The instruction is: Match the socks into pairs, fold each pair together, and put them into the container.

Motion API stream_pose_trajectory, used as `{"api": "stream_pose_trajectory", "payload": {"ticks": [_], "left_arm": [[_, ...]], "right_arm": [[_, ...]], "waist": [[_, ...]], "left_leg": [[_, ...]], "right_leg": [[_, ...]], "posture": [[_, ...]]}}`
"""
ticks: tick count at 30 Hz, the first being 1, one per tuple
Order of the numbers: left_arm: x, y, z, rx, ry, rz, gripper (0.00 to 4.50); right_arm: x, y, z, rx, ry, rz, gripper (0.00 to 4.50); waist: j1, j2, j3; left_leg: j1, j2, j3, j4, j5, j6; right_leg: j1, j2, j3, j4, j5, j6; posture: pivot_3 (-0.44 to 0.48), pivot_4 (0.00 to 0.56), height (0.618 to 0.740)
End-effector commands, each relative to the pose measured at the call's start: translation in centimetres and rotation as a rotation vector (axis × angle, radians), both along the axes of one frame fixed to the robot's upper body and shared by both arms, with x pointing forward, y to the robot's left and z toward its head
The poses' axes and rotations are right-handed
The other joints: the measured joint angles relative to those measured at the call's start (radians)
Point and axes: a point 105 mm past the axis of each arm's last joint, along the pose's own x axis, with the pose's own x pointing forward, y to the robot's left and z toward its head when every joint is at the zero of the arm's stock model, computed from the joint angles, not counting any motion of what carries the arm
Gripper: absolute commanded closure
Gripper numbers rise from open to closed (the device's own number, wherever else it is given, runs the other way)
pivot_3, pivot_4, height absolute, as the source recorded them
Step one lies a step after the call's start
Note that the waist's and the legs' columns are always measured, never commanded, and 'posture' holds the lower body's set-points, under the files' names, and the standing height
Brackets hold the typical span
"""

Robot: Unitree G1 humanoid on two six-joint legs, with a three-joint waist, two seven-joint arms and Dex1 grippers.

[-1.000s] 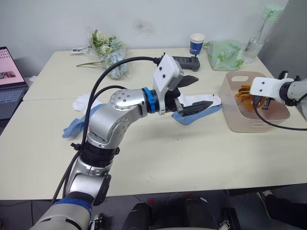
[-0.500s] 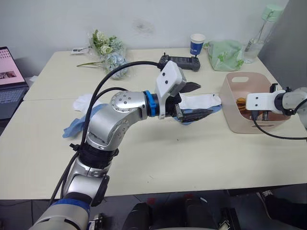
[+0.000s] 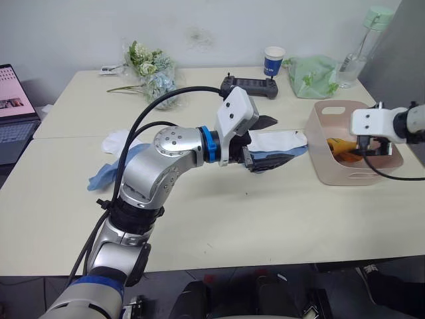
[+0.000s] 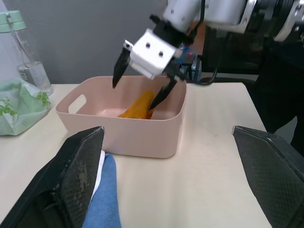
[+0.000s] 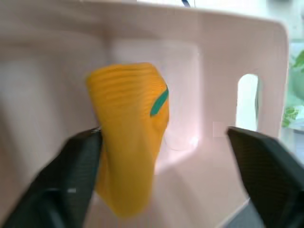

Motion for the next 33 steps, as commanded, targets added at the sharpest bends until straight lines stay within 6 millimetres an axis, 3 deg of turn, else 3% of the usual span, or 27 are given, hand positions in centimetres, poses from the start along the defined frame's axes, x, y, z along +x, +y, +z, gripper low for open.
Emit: {"api": "stream_pose_trajectory", "payload": {"ticks": [1, 5, 8, 11, 22, 28, 33], "left_arm": [[0.0, 0.3, 0.8, -0.022, -0.046, 0.006, 0.00], [0.2, 0.1, 1.0, -0.030, -0.052, 0.009, 0.00], [0.1, -0.1, 1.0, -0.034, -0.050, 0.000, 0.00], [0.1, -0.2, 0.9, -0.033, -0.048, 0.000, 0.00], [0.2, -0.3, 0.9, -0.032, -0.049, 0.005, 0.00], [0.1, -0.3, 0.9, -0.030, -0.044, 0.000, 0.00], [0.0, 0.0, 0.7, -0.024, -0.038, 0.010, 0.00]], "right_arm": [[-1.0, 0.6, 3.6, 0.024, -0.022, 0.018, 0.04], [-0.1, 0.9, 5.1, 0.018, -0.105, 0.011, 0.04], [0.6, 0.6, 4.3, 0.018, -0.128, -0.003, 0.04], [0.8, 0.2, 2.4, 0.024, -0.092, -0.010, 0.63], [1.8, -0.8, -4.6, 0.024, 0.028, -0.062, 4.46], [2.7, -0.5, -5.8, 0.023, 0.036, -0.078, 4.46], [2.9, -0.7, -4.5, 0.033, 0.014, -0.084, 4.46]], "waist": [[0.002, 0.000, 0.000], [0.001, 0.000, 0.000], [0.005, 0.000, 0.000], [0.008, 0.000, 0.000], [0.005, 0.000, 0.000], [0.005, 0.000, 0.000], [0.006, 0.000, 0.000]], "left_leg": [[0.000, 0.000, 0.000, 0.000, 0.000, 0.000], [0.001, 0.000, 0.000, 0.001, 0.000, 0.000], [0.000, 0.000, -0.001, 0.001, 0.000, 0.000], [0.000, 0.000, 0.000, 0.001, 0.000, 0.000], [0.000, 0.000, 0.001, 0.001, 0.000, 0.000], [0.000, 0.000, 0.001, 0.001, 0.000, 0.000], [0.000, 0.000, 0.001, 0.002, 0.000, 0.000]], "right_leg": [[0.000, 0.000, 0.000, 0.000, 0.000, 0.000], [0.000, 0.000, 0.001, 0.000, 0.000, 0.000], [0.000, 0.000, 0.000, 0.000, 0.000, 0.000], [0.000, -0.001, 0.001, 0.000, 0.000, 0.000], [0.000, -0.001, 0.001, 0.001, 0.000, 0.000], [0.000, -0.001, 0.001, 0.001, 0.000, 0.000], [0.000, -0.001, 0.001, 0.001, 0.000, 0.000]], "posture": [[0.000, 0.150, 0.740], [0.000, 0.150, 0.740], [0.000, 0.150, 0.740], [0.000, 0.150, 0.740], [0.000, 0.150, 0.740], [0.000, 0.150, 0.740], [0.000, 0.150, 0.740]]}}
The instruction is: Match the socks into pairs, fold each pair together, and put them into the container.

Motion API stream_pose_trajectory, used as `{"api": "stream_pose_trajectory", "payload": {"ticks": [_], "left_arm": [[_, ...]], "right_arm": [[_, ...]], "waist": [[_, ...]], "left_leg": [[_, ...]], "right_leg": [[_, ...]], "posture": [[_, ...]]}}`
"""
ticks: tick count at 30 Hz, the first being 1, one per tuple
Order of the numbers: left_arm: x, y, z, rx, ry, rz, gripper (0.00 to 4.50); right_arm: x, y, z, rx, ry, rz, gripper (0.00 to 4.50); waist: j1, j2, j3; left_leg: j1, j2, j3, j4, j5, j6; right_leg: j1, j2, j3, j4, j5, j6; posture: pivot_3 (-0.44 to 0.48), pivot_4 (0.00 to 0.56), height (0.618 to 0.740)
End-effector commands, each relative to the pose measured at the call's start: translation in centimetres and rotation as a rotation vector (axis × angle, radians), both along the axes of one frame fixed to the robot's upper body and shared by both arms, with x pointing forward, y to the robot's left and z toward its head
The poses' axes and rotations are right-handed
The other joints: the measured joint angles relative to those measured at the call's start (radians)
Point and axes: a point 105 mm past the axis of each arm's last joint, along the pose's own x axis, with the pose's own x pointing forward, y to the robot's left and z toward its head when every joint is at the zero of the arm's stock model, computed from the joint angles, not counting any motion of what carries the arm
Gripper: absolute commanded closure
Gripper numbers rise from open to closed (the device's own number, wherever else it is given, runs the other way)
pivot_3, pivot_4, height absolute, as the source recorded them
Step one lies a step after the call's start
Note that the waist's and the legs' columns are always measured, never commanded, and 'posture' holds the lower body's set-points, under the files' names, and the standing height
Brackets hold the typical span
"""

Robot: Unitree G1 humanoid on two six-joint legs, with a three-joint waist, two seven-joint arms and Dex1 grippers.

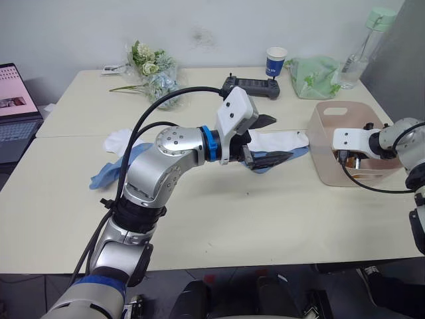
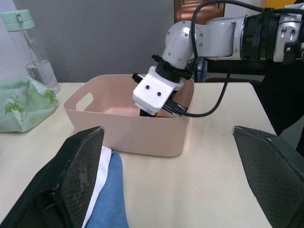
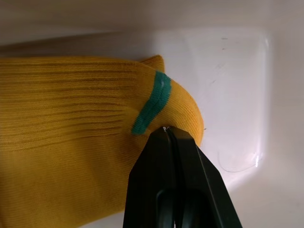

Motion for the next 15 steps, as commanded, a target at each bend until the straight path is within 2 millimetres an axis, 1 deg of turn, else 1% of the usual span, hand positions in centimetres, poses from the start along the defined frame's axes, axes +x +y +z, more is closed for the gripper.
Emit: {"api": "stream_pose_trajectory", "payload": {"ticks": [1, 2, 5, 7, 8, 9, 11, 13, 15], "left_arm": [[-0.5, 0.3, 1.0, -0.015, -0.045, 0.001, 0.00], [-0.5, 0.4, 1.0, -0.014, -0.044, 0.007, 0.00], [-0.2, 1.1, 1.0, -0.014, -0.038, 0.032, 0.00], [0.2, 1.8, 1.0, -0.018, -0.030, 0.059, 0.00], [0.5, 2.4, 0.9, -0.019, -0.028, 0.083, 0.00], [0.8, 3.1, 0.8, -0.022, -0.027, 0.110, 0.00], [1.2, 4.4, 0.5, -0.030, -0.025, 0.159, 0.00], [1.5, 5.7, 0.0, -0.036, -0.017, 0.211, 0.00], [1.7, 7.4, -0.9, -0.030, -0.005, 0.291, 0.00]], "right_arm": [[0.3, -0.5, 3.1, 0.003, -0.074, -0.005, 4.46], [0.3, -0.6, 4.0, 0.012, -0.094, -0.008, 4.46], [0.5, -0.5, 7.7, 0.043, -0.179, -0.012, 4.46], [0.7, 0.0, 10.1, 0.093, -0.242, -0.007, 4.46], [0.7, 0.6, 11.3, 0.132, -0.277, 0.008, 4.46], [0.9, 1.7, 12.6, 0.205, -0.317, 0.028, 4.46], [1.0, 3.9, 14.3, 0.352, -0.375, 0.072, 4.46], [0.9, 6.5, 15.2, 0.508, -0.403, 0.135, 4.46], [0.3, 9.9, 15.4, 0.705, -0.421, 0.203, 4.46]], "waist": [[-0.001, 0.000, 0.000], [-0.001, 0.000, 0.000], [-0.001, 0.000, 0.000], [-0.002, 0.000, 0.000], [-0.003, 0.000, 0.000], [-0.006, 0.000, 0.000], [-0.012, 0.000, 0.000], [-0.018, 0.000, 0.000], [-0.021, 0.000, 0.000]], "left_leg": [[0.000, 0.000, 0.000, 0.000, 0.000, 0.000], [0.000, 0.000, 0.000, 0.000, 0.000, 0.000], [0.000, 0.000, 0.000, 0.000, 0.000, 0.000], [0.000, 0.000, 0.000, -0.001, 0.000, 0.000], [0.000, 0.000, -0.001, -0.001, 0.000, 0.000], [0.000, 0.000, -0.001, -0.001, 0.000, 0.000], [0.001, 0.001, -0.001, -0.001, 0.000, 0.000], [0.001, 0.001, -0.002, -0.001, 0.000, 0.000], [0.001, 0.001, -0.003, -0.001, 0.000, 0.000]], "right_leg": [[0.000, 0.000, 0.000, 0.000, 0.000, 0.000], [0.000, 0.000, 0.000, 0.000, 0.000, 0.000], [0.000, 0.000, 0.000, 0.000, 0.000, 0.000], [-0.001, 0.000, 0.001, 0.000, 0.000, 0.000], [-0.001, 0.000, 0.001, 0.000, 0.000, 0.000], [-0.001, 0.000, 0.001, 0.000, 0.000, 0.000], [-0.001, 0.000, 0.001, 0.000, 0.000, 0.000], [-0.001, 0.000, 0.001, 0.001, 0.000, 0.000], [0.000, 0.000, 0.000, 0.001, 0.000, 0.000]], "posture": [[0.000, 0.150, 0.740], [0.000, 0.150, 0.740], [0.000, 0.150, 0.740], [0.000, 0.150, 0.740], [0.000, 0.150, 0.740], [0.000, 0.150, 0.740], [0.000, 0.150, 0.740], [0.000, 0.150, 0.740], [0.000, 0.150, 0.740]]}}
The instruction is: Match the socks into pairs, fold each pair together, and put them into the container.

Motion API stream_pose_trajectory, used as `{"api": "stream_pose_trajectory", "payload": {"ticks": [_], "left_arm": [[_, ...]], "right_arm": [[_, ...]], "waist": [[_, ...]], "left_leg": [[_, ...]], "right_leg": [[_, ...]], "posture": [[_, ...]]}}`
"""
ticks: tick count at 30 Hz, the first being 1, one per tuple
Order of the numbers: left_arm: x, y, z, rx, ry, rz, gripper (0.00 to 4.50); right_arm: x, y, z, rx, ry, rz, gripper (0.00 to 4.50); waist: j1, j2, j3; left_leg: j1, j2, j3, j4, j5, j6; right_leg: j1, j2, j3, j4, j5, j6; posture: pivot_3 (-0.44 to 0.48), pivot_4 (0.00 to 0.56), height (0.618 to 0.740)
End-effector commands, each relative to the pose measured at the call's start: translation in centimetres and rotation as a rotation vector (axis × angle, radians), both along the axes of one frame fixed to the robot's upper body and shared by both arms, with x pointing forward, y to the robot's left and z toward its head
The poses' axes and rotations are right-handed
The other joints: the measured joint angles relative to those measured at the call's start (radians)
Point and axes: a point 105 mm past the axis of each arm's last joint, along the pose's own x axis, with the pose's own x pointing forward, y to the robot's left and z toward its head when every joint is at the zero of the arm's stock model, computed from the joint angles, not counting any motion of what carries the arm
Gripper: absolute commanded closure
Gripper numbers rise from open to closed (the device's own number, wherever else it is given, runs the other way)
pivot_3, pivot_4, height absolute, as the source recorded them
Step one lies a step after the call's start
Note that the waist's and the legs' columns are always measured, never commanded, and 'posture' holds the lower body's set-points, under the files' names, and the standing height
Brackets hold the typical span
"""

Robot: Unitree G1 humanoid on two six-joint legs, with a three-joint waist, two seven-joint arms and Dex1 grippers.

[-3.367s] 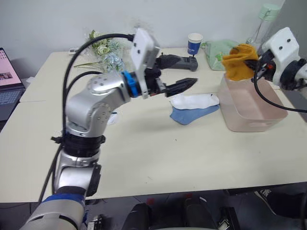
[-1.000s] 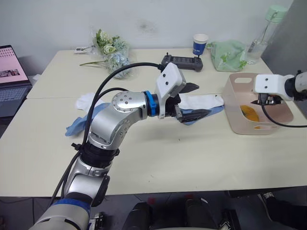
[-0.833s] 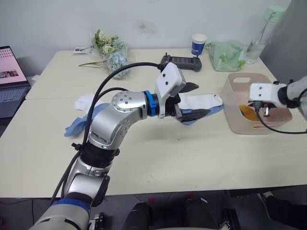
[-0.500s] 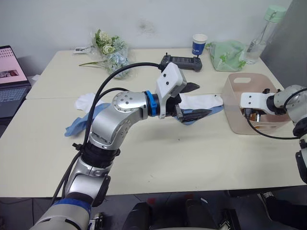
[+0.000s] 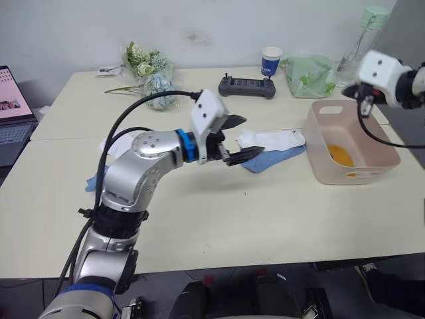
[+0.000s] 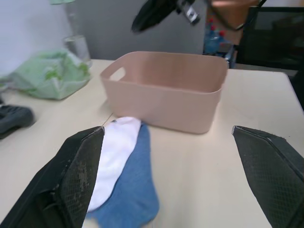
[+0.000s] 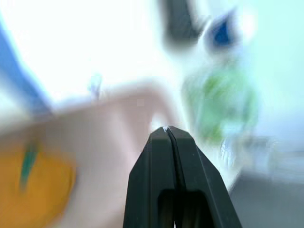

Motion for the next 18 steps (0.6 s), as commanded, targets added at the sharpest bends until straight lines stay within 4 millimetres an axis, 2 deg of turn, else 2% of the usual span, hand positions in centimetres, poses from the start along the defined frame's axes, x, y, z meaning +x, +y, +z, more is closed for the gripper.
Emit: {"api": "stream_pose_trajectory", "payload": {"ticks": [1, 2, 4, 6, 8, 11, 15, 17, 18], "left_arm": [[0.0, 2.8, 0.2, -0.010, -0.063, 0.126, 0.00], [0.0, 3.8, -0.4, -0.009, -0.059, 0.176, 0.00], [-0.2, 5.4, -1.8, 0.004, -0.042, 0.243, 0.00], [-0.8, 7.0, -3.4, 0.014, -0.016, 0.300, 0.00], [-1.5, 8.6, -5.0, -0.003, 0.016, 0.373, 0.00], [-2.6, 10.5, -6.9, -0.023, 0.046, 0.470, 0.00], [-4.3, 13.2, -9.7, -0.033, 0.065, 0.630, 0.00], [-5.0, 14.9, -10.7, -0.052, 0.068, 0.730, 0.00], [-5.5, 15.5, -11.2, -0.061, 0.073, 0.769, 0.00]], "right_arm": [[-1.6, 5.3, 1.4, 0.314, -0.059, 0.163, 4.46], [-2.4, 7.2, 0.4, 0.416, -0.028, 0.210, 4.46], [-3.7, 9.4, -1.9, 0.515, 0.010, 0.239, 4.46], [-5.0, 11.0, -4.5, 0.589, 0.059, 0.238, 4.08], [-6.1, 11.8, -7.1, 0.646, 0.096, 0.205, 3.51], [-7.0, 11.6, -10.2, 0.651, 0.102, 0.119, 2.41], [-9.6, 11.3, -15.0, 0.599, 0.109, 0.048, 0.94], [-10.9, 10.4, -16.9, 0.620, 0.116, -0.012, 0.21], [-11.4, 9.9, -17.5, 0.627, 0.115, -0.038, 0.04]], "waist": [[-0.002, 0.000, 0.000], [-0.002, 0.000, 0.000], [0.000, 0.000, 0.000], [0.010, 0.000, 0.000], [0.021, 0.000, 0.000], [0.030, 0.000, 0.000], [0.032, 0.000, -0.002], [0.031, 0.000, -0.002], [0.029, 0.000, -0.002]], "left_leg": [[0.000, 0.001, 0.000, 0.001, 0.000, 0.000], [0.000, 0.001, -0.001, 0.000, 0.000, 0.000], [-0.001, 0.001, -0.004, 0.001, 0.000, 0.000], [-0.002, 0.000, -0.005, 0.001, 0.000, 0.000], [-0.004, -0.003, -0.006, 0.002, 0.000, 0.000], [-0.005, -0.003, -0.008, 0.007, 0.000, 0.000], [-0.004, -0.004, -0.011, 0.009, -0.001, 0.000], [-0.003, -0.003, -0.011, 0.008, -0.001, 0.000], [-0.003, -0.003, -0.010, 0.008, -0.001, 0.001]], "right_leg": [[0.000, -0.001, 0.000, 0.000, 0.000, 0.000], [0.000, -0.003, -0.001, 0.000, 0.000, 0.000], [-0.001, -0.004, -0.001, 0.002, 0.000, 0.000], [-0.003, -0.004, -0.002, 0.002, 0.000, 0.000], [-0.004, -0.006, -0.002, 0.002, 0.000, 0.000], [-0.002, -0.006, -0.001, 0.003, 0.000, 0.000], [0.000, -0.006, -0.001, 0.003, 0.000, 0.001], [0.000, -0.005, -0.001, 0.003, 0.000, 0.001], [0.001, -0.005, -0.001, 0.003, 0.000, 0.001]], "posture": [[0.000, 0.150, 0.740], [0.000, 0.150, 0.740], [0.000, 0.150, 0.740], [0.000, 0.150, 0.740], [0.000, 0.150, 0.740], [0.000, 0.150, 0.740], [0.000, 0.150, 0.740], [0.000, 0.150, 0.740], [0.000, 0.150, 0.740]]}}
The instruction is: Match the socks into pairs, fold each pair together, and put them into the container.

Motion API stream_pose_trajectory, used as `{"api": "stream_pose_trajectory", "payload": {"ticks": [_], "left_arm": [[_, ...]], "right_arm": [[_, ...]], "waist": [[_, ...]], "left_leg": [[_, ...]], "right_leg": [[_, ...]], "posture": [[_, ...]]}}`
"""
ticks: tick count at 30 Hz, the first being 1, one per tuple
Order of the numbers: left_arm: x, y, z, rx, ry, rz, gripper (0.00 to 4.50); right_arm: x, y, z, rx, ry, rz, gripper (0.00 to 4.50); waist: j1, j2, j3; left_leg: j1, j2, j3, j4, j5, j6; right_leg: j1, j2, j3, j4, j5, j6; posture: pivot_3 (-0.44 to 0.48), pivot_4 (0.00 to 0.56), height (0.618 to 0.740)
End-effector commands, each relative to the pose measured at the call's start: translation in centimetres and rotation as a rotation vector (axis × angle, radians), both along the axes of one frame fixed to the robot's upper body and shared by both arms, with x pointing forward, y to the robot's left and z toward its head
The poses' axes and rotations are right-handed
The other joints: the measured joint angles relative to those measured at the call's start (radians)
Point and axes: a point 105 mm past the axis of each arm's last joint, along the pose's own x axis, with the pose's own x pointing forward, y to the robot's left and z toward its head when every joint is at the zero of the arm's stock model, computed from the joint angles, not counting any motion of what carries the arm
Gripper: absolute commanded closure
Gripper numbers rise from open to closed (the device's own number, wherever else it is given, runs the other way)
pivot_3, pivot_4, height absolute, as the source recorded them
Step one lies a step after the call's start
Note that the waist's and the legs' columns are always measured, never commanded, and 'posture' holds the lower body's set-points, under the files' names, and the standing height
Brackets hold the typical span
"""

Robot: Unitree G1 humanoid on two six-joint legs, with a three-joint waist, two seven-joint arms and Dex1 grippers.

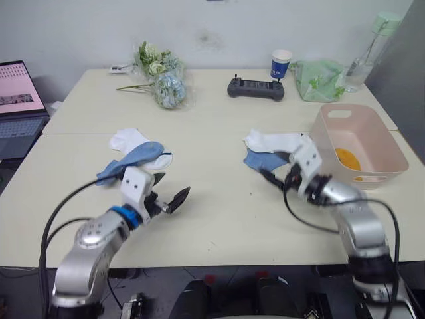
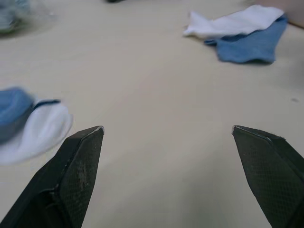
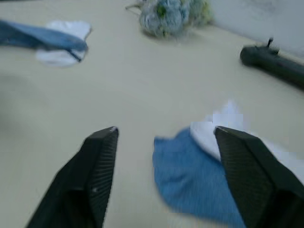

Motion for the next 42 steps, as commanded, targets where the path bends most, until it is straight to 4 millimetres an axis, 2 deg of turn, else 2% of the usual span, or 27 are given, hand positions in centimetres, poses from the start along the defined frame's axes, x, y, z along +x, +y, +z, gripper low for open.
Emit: {"api": "stream_pose_trajectory", "payload": {"ticks": [1, 4, 7, 11, 14, 17, 22, 24, 27, 31, 36, 39, 42], "left_arm": [[-1.1, 2.4, 0.6, 0.012, -0.086, 0.129, 0.00], [-2.6, 3.5, -0.6, 0.016, -0.072, 0.180, 0.00], [-3.6, 4.3, -1.5, 0.011, -0.047, 0.212, 0.00], [-3.6, 4.2, -1.6, 0.000, -0.041, 0.205, 0.00], [-2.7, 4.6, -0.6, 0.057, -0.082, 0.189, 0.00], [-1.3, 6.8, 2.0, 0.135, -0.157, 0.235, 0.00], [0.7, 9.8, 4.3, 0.281, -0.177, 0.277, 0.00], [1.3, 10.5, 4.3, 0.319, -0.151, 0.283, 0.00], [2.0, 11.0, 3.1, 0.411, -0.052, 0.216, 0.00], [3.5, 12.3, 2.5, 0.495, -0.015, 0.220, 0.00], [5.2, 13.0, 2.3, 0.538, -0.014, 0.217, 0.00], [5.9, 13.3, 2.3, 0.549, -0.018, 0.216, 0.60], [6.6, 13.2, 2.6, 0.544, -0.036, 0.208, 1.48]], "right_arm": [[-1.5, -0.8, 0.7, 0.018, -0.097, -0.058, 0.04], [-2.5, -1.7, 0.3, 0.034, -0.093, -0.089, 0.04], [-3.1, -1.4, 0.4, 0.050, -0.080, -0.073, 0.04], [-2.5, -0.8, 1.0, 0.048, -0.097, -0.062, 0.04], [-2.0, 0.7, 2.3, 0.047, -0.131, 0.008, 0.04], [-1.9, 2.8, 3.7, 0.030, -0.127, 0.150, 0.04], [-2.2, 5.2, 5.9, 0.011, -0.088, 0.380, 0.04], [-2.5, 5.6, 6.4, 0.001, -0.068, 0.448, 0.04], [-3.1, 6.4, 7.9, 0.010, -0.039, 0.556, 0.04], [-2.7, 7.0, 9.5, 0.031, -0.035, 0.581, 0.04], [-2.6, 7.1, 9.3, 0.041, -0.033, 0.563, 0.04], [-2.5, 7.0, 9.0, 0.038, -0.032, 0.548, 0.00], [-2.4, 6.9, 8.9, 0.034, -0.038, 0.535, 0.00]], "waist": [[-0.002, 0.000, 0.000], [-0.007, 0.000, 0.000], [-0.007, 0.000, 0.000], [-0.006, 0.000, 0.000], [-0.006, 0.000, 0.000], [-0.006, 0.000, 0.000], [-0.006, 0.000, 0.000], [-0.007, 0.000, 0.000], [-0.008, 0.000, 0.000], [-0.008, 0.000, 0.000], [-0.008, 0.000, 0.000], [-0.008, 0.000, 0.000], [-0.009, 0.000, 0.000]], "left_leg": [[0.000, 0.000, 0.001, 0.000, 0.000, 0.000], [0.003, 0.000, 0.002, -0.001, 0.000, 0.000], [0.006, 0.001, 0.003, -0.003, -0.002, 0.004], [0.006, 0.001, 0.003, -0.004, -0.003, 0.005], [0.006, 0.000, 0.003, -0.004, -0.003, 0.005], [0.006, 0.001, 0.002, -0.004, -0.003, 0.005], [0.006, 0.002, 0.002, -0.006, -0.001, 0.001], [0.006, 0.002, 0.001, -0.008, -0.001, 0.001], [0.006, 0.002, 0.000, -0.010, -0.001, 0.001], [0.006, 0.002, 0.000, -0.011, 0.000, 0.001], [0.005, 0.001, -0.002, -0.011, 0.000, 0.001], [0.004, 0.000, -0.002, -0.010, 0.000, 0.001], [0.004, 0.000, -0.002, -0.010, 0.000, 0.001]], "right_leg": [[0.000, 0.000, 0.000, 0.000, 0.000, 0.000], [0.002, 0.000, 0.000, 0.000, 0.000, 0.000], [0.004, 0.001, 0.000, 0.000, 0.000, 0.000], [0.005, 0.001, -0.001, -0.002, 0.000, 0.000], [0.005, 0.002, -0.001, -0.002, 0.000, 0.000], [0.005, 0.005, -0.002, -0.001, 0.000, 0.000], [0.004, 0.006, -0.001, -0.004, 0.000, 0.000], [0.004, 0.006, -0.002, -0.005, 0.000, 0.000], [0.004, 0.006, -0.002, -0.007, 0.000, 0.000], [0.003, 0.005, -0.002, -0.007, 0.000, 0.000], [0.002, 0.002, -0.004, -0.007, 0.000, 0.000], [0.002, 0.001, -0.004, -0.006, 0.000, 0.000], [0.001, 0.001, -0.004, -0.006, 0.000, 0.000]], "posture": [[0.000, 0.150, 0.740], [0.000, 0.150, 0.740], [0.000, 0.150, 0.740], [0.000, 0.150, 0.740], [0.000, 0.150, 0.740], [0.000, 0.150, 0.740], [0.000, 0.150, 0.740], [0.000, 0.150, 0.740], [0.000, 0.150, 0.740], [0.000, 0.150, 0.740], [0.000, 0.150, 0.740], [0.000, 0.150, 0.740], [0.000, 0.150, 0.740]]}}
